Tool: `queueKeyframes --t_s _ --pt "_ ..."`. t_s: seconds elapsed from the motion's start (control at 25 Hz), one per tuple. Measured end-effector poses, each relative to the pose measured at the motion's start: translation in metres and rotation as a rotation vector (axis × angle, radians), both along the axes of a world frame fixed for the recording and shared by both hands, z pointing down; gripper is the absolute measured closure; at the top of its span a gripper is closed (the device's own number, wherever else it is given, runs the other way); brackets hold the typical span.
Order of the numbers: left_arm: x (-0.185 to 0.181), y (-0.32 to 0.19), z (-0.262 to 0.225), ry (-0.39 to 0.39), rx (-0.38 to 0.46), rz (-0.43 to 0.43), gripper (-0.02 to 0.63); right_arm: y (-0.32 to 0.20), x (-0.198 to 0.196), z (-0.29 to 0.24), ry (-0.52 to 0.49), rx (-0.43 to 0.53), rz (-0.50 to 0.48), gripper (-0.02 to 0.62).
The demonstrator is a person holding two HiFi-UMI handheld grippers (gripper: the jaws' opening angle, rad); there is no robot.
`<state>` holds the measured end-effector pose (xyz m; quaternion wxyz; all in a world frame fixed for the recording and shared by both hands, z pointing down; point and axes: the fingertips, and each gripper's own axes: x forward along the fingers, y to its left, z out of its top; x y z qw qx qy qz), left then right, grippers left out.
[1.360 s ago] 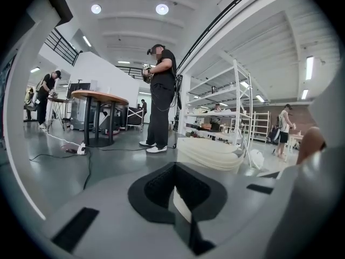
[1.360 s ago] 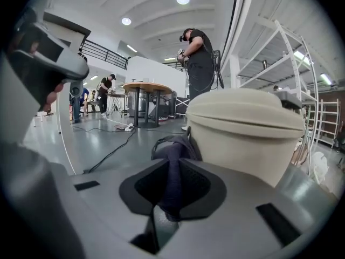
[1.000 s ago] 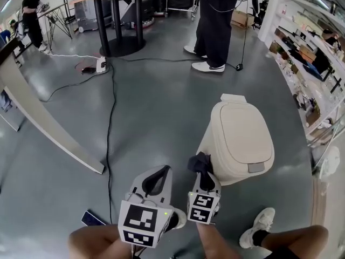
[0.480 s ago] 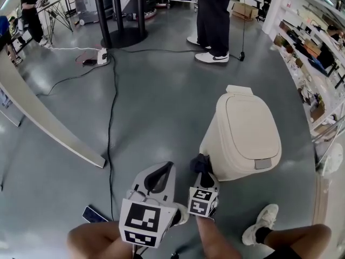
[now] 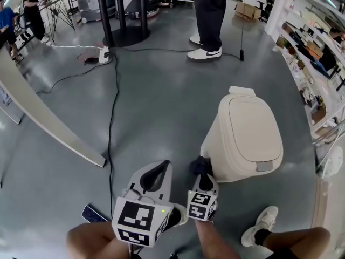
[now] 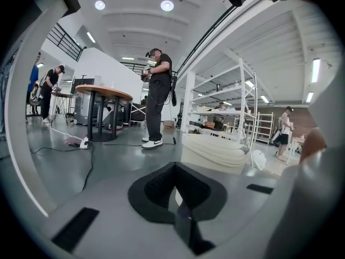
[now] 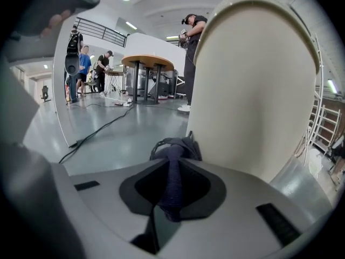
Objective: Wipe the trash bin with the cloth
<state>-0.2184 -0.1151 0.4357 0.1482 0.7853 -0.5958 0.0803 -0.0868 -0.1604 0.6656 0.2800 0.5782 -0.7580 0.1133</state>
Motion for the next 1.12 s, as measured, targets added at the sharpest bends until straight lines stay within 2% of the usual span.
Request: queueKeyframes --t_s 0.36,0.56,0.76,1.12 --pt "-0.001 0.001 0.001 0.000 0.003 0.001 0.606 -0.016 -0.020 -0.109 -0.124 0.244 0.017 0.543" --pt "-0.001 0.000 -0.001 0.007 0.010 0.004 0.606 -0.033 -0.027 -0.156 -0.158 0.327 0.063 0.543" --pt "-0.001 0.002 -0.002 0.018 0.015 0.005 0.606 -0.047 -0.029 -0.170 -0.148 0.349 0.106 0.543" --pt "-0.011 -0.001 -0.012 0.021 0.057 -0.012 0.606 -0.061 -0.032 -0.142 -0.113 0.327 0.150 0.543"
